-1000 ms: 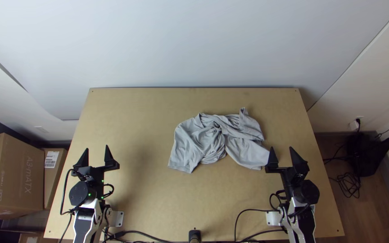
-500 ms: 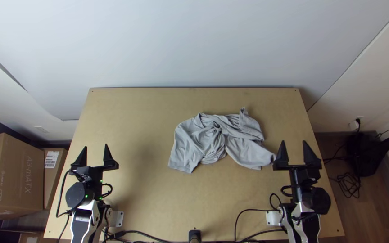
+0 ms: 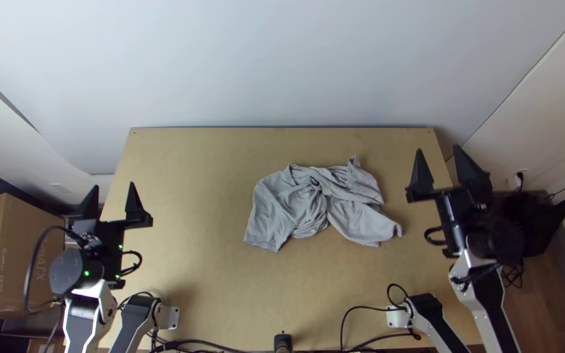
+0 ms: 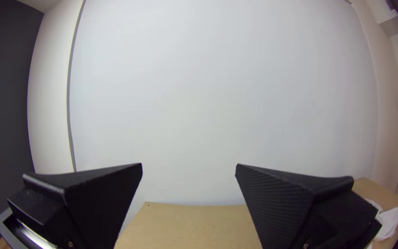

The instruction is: Fold the t-shirt

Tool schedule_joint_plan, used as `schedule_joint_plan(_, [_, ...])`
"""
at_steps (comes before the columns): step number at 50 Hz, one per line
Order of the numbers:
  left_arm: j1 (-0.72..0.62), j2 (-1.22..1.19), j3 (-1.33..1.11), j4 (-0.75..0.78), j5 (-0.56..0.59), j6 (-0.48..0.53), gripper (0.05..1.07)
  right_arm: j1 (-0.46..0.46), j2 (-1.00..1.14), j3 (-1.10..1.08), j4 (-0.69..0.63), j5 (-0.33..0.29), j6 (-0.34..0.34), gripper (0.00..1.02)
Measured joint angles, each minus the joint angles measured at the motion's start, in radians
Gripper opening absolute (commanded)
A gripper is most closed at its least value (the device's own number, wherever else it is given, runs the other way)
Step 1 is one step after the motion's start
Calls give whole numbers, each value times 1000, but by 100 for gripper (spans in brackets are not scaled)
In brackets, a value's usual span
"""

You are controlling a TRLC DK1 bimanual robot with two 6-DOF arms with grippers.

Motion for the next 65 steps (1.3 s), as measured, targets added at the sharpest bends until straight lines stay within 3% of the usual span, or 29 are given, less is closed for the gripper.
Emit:
schedule_joint_plan(18, [13,284,502,-293,-90,-4,103,264,427,457,-114,-3,-71,98])
schedule_joint_plan(31, [109,291,604,-418,-94,-4,103,455,684,686,-196,49,-79,98])
schedule_joint_plan(36, [148,285,611,-475,-93,-4,103,515,790,765,-283,66,-82,98])
schedule_joint_plan(44, [199,270,612,-560,-94,-5,103,573,974,922,-468,75,-65,98])
schedule_joint_plan(55, [204,256,624,-670,-93,-16,103,603,1215,1156,-734,77,27,98])
schedule_joint_plan(65, [220,256,658,-761,-92,-20,103,637,1382,1328,-876,147,64,98])
